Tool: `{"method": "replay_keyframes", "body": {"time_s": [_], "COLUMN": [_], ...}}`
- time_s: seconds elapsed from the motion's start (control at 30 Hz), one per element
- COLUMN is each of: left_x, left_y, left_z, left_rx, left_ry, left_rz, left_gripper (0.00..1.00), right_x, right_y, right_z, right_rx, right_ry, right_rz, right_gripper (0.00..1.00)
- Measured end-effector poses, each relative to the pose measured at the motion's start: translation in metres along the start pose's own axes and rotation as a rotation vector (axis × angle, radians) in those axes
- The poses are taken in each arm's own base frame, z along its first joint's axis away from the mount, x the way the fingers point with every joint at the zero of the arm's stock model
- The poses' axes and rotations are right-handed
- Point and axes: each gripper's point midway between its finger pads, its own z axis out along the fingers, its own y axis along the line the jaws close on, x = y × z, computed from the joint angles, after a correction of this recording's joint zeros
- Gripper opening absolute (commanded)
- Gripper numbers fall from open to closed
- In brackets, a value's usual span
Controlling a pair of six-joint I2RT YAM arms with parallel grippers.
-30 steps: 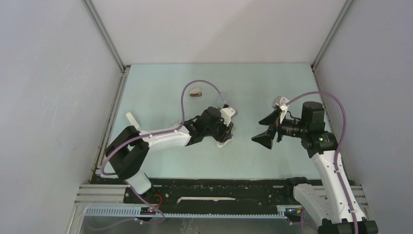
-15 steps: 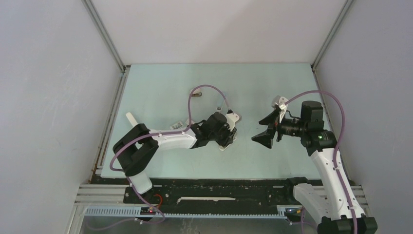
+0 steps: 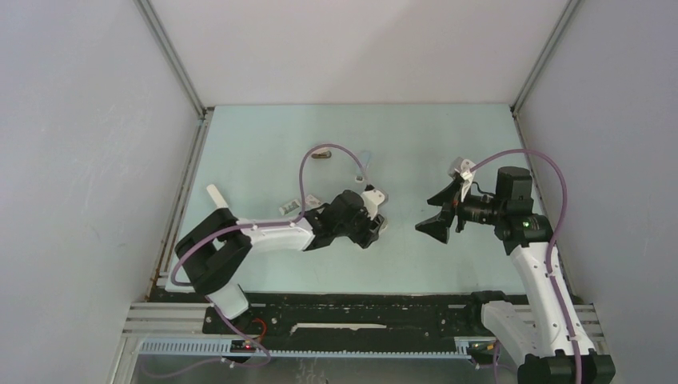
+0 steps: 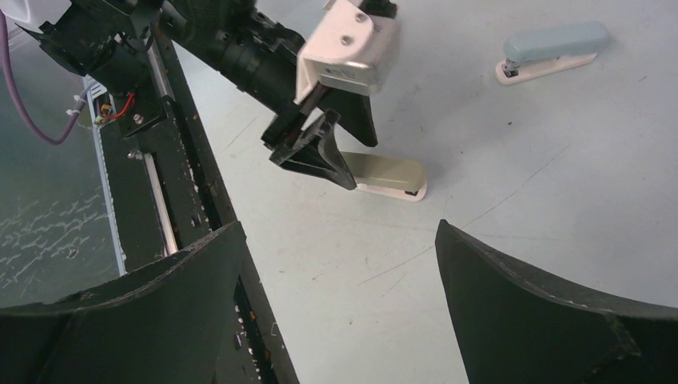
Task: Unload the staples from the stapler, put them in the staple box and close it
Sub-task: Place the stapler at the center of the board, then pick up the stapler from the center of the board.
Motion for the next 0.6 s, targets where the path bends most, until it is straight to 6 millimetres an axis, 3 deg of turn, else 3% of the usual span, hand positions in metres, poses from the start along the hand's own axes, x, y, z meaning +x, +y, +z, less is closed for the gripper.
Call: {"method": "replay_keyframes", "body": {"time_s": [0.07,0.13,0.2,0.43,0.6], "left_x": [-0.004,-0.012,-0.024,-0.068,-0.062], "left_y": [0.000,0.000,0.001,0.012,0.033], "left_z": [-0.008,-0.023,-0.043,-0.121,-0.159], "left_rx": [0.000,-0.005,-0.020,-0.106,-0.217], "left_ry": [-0.023,-0.065,-0.129,-0.391,-0.501], "left_rz": [0.001,0.003,0.005,0.006,-0.026], "left_gripper": [0.68,0.87,0.94,1.00,1.00], "right_x": [-0.001,0.000,0.000,0.008,0.020], "right_y": [0.000,0.001,0.003,0.018,0.026], "right_z": [-0.001,-0.001,-0.002,-0.002,0.001], "right_rx": [-0.003,-0.009,-0.028,-0.112,-0.165], "right_ry": [-0.005,-0.007,-0.010,-0.016,0.013], "right_rz": [-0.002,-0.010,-0.022,-0.091,-0.226], "right_gripper": [1.00,1.00,1.00,1.00,1.00]}}
